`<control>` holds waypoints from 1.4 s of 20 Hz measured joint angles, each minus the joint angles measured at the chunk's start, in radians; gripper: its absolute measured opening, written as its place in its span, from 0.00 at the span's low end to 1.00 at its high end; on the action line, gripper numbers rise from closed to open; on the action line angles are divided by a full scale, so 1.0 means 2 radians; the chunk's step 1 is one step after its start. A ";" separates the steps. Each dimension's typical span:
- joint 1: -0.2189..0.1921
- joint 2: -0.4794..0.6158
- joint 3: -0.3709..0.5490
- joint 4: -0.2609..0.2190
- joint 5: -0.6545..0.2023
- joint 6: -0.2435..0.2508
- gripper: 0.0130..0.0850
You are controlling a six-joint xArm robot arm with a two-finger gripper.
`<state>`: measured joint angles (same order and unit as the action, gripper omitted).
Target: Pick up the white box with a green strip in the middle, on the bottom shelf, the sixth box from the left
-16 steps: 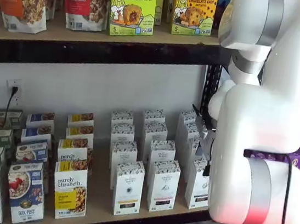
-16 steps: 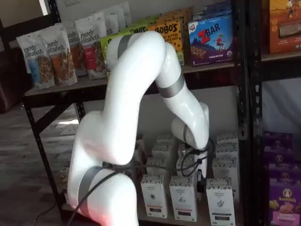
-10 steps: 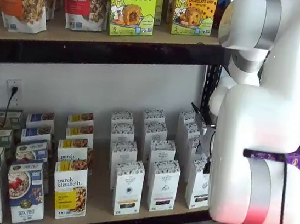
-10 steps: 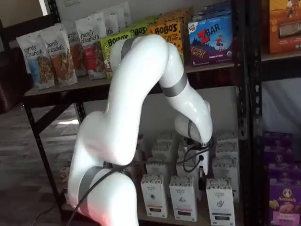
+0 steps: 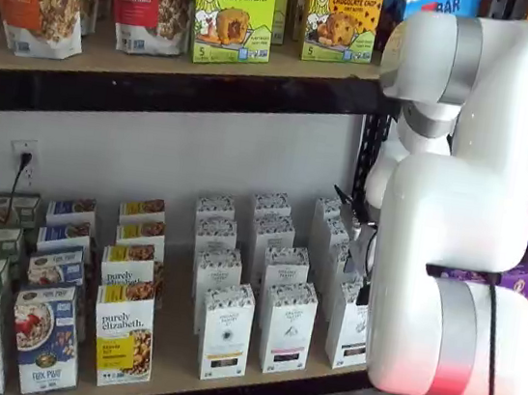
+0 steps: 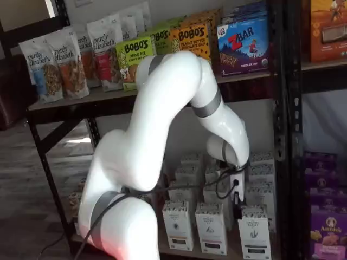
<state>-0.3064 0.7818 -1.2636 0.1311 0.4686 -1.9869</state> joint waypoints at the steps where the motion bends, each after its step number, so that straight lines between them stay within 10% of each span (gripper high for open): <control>1: -0.001 0.010 -0.012 -0.002 0.000 0.001 1.00; 17: -0.004 0.125 -0.160 -0.056 0.037 0.046 1.00; 28: -0.006 0.138 -0.152 -0.093 0.015 0.076 1.00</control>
<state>-0.3185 1.0585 -1.5674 -0.0544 0.4991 -1.8353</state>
